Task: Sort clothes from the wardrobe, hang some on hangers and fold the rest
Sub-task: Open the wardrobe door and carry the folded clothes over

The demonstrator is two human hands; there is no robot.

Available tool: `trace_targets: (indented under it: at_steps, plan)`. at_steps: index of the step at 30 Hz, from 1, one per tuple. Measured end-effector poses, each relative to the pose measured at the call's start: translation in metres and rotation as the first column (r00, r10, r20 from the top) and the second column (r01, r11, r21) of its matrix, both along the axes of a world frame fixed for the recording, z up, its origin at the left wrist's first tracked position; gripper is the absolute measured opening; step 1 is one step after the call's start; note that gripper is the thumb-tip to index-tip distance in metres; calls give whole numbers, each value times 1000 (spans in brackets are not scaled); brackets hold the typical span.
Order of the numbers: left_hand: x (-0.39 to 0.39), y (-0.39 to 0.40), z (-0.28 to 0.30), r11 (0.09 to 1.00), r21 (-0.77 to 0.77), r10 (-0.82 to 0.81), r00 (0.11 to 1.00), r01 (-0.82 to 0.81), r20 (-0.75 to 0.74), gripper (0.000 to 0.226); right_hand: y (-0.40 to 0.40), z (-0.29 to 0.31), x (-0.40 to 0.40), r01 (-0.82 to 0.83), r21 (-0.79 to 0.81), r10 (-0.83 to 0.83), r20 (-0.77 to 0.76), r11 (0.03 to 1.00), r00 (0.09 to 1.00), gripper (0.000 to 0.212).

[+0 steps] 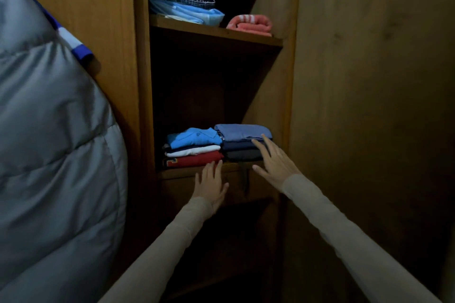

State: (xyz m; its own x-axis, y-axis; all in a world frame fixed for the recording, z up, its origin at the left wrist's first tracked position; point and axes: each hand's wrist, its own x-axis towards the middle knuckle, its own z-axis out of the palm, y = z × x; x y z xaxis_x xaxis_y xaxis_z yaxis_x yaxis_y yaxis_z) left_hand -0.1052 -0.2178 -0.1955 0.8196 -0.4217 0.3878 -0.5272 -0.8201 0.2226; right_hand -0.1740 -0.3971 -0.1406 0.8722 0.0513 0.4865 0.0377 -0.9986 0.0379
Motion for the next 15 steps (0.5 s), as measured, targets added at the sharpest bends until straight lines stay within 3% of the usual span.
trace_targets:
  at_steps: [5, 8, 15]
  plan:
    - [-56, -20, -7, 988, -43, -154, 986, 152, -67, 64, 3, 3, -80, 123, -41, -120, 63, 992, 991, 67]
    - [-88, -44, -5, 970, -63, -241, 967, 236, -78, 64, -1, 12, -125, 208, -156, -190, 119, 966, 974, 65]
    - [-155, -118, 9, 872, -210, -463, 884, 442, -59, 62, -32, 59, -193, 444, -327, -309, 389, 835, 868, 66]
